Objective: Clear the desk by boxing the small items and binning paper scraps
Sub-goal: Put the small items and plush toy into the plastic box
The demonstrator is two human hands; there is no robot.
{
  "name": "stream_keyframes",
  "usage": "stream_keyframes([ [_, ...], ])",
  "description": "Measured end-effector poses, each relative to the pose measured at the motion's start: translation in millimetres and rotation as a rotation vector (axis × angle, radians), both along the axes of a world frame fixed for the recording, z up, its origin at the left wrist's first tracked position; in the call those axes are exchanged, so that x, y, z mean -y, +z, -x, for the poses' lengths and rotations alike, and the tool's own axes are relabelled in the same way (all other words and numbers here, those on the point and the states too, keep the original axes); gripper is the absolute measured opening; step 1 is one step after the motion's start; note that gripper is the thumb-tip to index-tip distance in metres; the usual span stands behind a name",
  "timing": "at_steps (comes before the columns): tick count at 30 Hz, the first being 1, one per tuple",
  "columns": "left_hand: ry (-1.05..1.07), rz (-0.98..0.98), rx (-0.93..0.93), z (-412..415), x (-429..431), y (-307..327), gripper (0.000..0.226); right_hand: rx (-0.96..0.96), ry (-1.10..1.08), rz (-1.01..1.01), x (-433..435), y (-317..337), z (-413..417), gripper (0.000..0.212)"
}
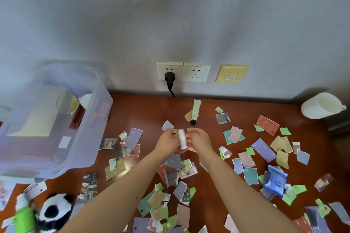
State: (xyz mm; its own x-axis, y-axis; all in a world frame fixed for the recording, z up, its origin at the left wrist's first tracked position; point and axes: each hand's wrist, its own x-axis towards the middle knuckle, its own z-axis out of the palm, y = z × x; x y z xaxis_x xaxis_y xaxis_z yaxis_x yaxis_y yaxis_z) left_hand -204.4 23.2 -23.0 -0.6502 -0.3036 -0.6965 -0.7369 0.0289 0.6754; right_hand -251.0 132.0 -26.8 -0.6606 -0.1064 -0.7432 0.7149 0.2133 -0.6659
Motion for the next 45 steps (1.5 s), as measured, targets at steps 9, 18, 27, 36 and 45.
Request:
stream_keyframes([
  [9,0.051,-0.04,-0.003,2,-5,-2,0.034,0.011,-0.012,0.019,0,3,3,0.028],
  [18,0.207,-0.204,-0.003,31,-6,-2,0.029,-0.039,-0.061,0.11,1,22,25,0.028],
  [27,0.423,-0.323,-0.007,68,5,-6,0.015,-0.491,0.174,-0.441,5,-8,70,0.024],
  [36,0.436,-0.317,0.013,76,11,-24,0.018,-0.559,0.379,-0.708,17,-25,85,0.055],
  [45,0.449,-0.315,-0.029,70,10,-17,0.019,-0.486,0.494,-0.706,9,-21,82,0.028],
])
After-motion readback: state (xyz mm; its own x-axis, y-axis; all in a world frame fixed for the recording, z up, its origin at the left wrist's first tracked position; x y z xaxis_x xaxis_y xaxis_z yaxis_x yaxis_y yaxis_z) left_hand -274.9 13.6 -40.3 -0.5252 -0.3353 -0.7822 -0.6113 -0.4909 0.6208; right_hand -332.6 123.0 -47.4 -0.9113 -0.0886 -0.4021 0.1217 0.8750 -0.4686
